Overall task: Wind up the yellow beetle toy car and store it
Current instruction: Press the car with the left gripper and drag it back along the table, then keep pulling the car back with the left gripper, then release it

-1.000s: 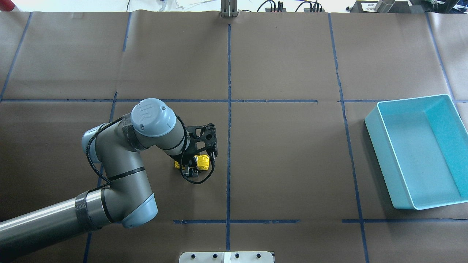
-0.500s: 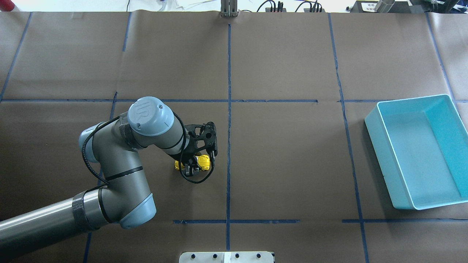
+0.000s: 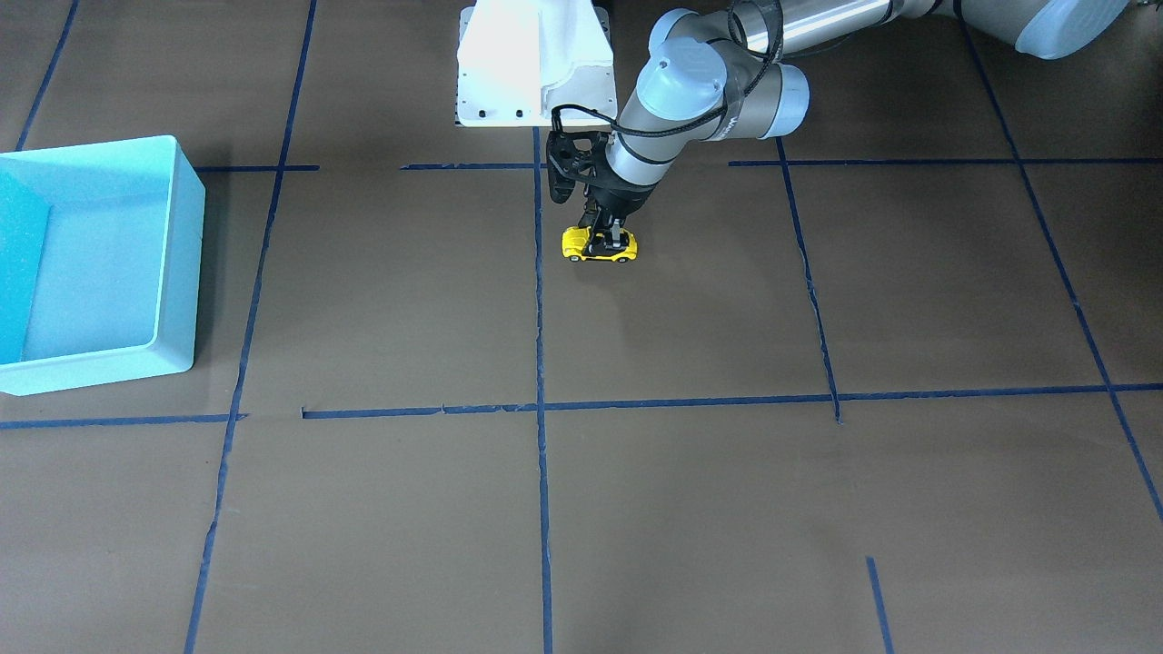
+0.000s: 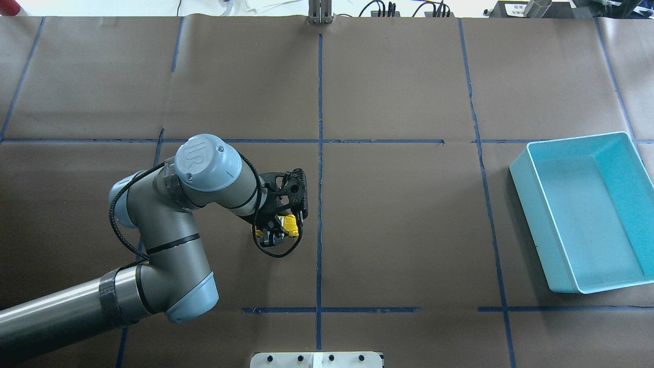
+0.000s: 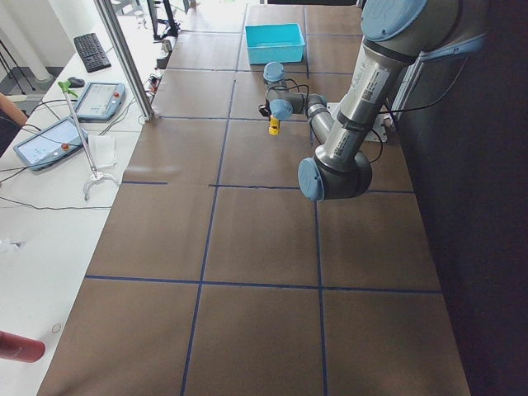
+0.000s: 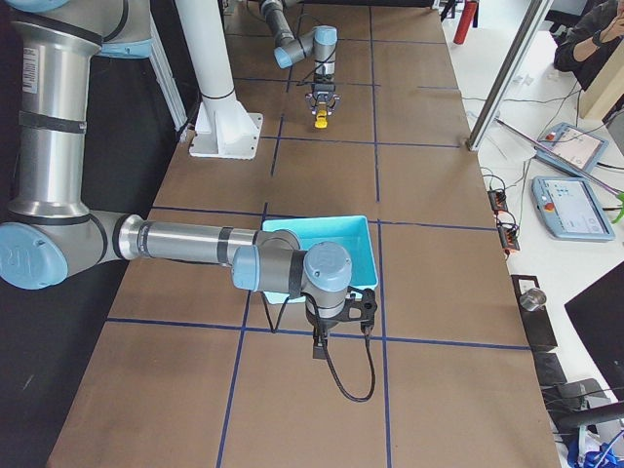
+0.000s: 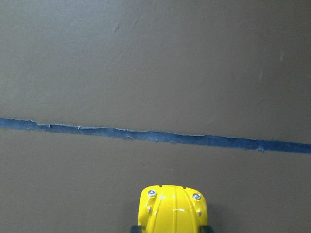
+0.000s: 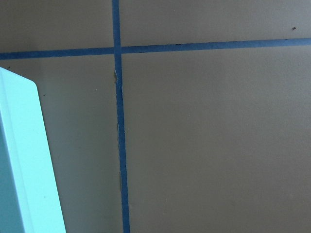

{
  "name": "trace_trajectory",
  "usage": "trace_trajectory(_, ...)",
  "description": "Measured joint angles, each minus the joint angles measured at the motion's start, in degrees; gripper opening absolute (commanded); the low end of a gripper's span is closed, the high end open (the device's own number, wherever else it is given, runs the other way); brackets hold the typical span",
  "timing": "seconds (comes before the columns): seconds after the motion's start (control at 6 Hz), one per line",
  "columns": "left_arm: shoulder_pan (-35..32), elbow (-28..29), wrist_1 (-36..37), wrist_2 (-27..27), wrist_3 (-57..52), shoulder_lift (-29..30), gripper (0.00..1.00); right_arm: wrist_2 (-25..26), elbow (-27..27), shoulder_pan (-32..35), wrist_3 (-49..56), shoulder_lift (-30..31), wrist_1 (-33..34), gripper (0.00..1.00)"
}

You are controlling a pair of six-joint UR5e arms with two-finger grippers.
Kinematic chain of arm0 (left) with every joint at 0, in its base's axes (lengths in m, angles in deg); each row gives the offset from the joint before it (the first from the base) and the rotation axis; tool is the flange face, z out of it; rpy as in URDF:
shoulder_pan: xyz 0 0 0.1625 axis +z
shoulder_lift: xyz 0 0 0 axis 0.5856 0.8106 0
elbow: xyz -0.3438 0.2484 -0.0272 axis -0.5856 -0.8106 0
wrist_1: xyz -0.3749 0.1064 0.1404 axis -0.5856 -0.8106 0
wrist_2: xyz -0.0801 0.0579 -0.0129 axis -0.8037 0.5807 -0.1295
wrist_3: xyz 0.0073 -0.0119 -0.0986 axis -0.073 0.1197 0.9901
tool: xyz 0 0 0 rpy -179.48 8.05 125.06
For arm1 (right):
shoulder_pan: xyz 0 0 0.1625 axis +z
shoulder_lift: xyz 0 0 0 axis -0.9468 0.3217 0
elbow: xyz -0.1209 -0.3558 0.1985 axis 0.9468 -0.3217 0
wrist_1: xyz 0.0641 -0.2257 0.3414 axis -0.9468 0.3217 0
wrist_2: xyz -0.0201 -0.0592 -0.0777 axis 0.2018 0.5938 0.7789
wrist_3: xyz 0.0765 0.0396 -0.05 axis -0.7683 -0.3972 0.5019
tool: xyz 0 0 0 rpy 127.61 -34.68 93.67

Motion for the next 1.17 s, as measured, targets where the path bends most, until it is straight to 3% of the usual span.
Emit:
trace_trajectory(0.5, 1.8, 5.4, -10.6, 1.7, 0.3, 0.7, 0.04, 0.1, -0.2, 0.0, 0.0, 0.0, 0.0, 1.00)
trace_trajectory(1.17, 1.2, 6.0, -13.3, -0.4, 0.3, -1.1, 0.04, 0.1, -0.3, 0.0, 0.0, 0.0, 0.0, 1.00)
